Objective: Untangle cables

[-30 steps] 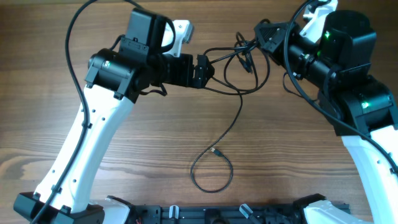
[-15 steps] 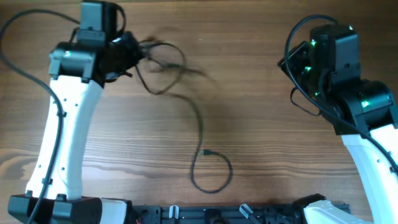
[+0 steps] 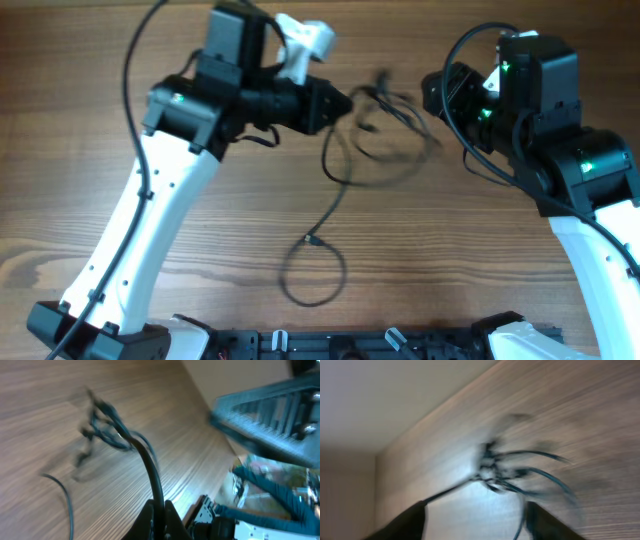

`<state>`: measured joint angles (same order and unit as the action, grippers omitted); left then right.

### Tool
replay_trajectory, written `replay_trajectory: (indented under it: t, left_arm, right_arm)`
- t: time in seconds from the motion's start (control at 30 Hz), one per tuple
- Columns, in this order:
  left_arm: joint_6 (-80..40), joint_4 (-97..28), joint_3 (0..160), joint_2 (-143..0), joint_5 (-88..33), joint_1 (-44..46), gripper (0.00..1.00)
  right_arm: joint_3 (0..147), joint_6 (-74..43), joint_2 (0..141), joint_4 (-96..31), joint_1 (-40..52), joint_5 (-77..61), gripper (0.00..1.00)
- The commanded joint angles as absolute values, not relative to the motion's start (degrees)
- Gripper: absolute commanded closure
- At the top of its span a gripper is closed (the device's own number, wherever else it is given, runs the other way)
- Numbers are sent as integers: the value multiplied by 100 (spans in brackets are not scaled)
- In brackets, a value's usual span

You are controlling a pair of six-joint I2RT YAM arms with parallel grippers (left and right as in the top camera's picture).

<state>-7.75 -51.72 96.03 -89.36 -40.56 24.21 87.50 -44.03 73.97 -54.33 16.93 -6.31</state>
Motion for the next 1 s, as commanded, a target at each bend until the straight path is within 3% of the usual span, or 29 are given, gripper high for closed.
replay_trajectory:
  t: [0.0,0.1,0.2,0.43,0.83,0.97]
  left_arm:
    - [-644,-4746,9625,-8914,-4348,2578,96]
    - [-1426,-4276,9625,-8882,-4348,2523,96]
    - [-1817,-3997,9625,-8871,-4348,2523,96]
    - [-3131,-3323,9625,-8779,-5122,2523,96]
    - [-3354,-3212,9625,-8388,-5183,2523,96]
    - [-3503,-3210,9625,-8388,-5190,2523,96]
  right_arm:
    - [8849,-3828,7505,-5673,1684,-1256,27]
    - [8849,-3732,7765,-6075,1684,-1291,18]
    - [8849,-2818,7975,-6132,1684,-1981,17]
    - [8849,-2097,8027,-5774,1684,-1918,15]
    - [8849,-2099,8042,-5358,1684,-1402,69]
    - [8849,-2104,8042,-5341,1684,-1402,71]
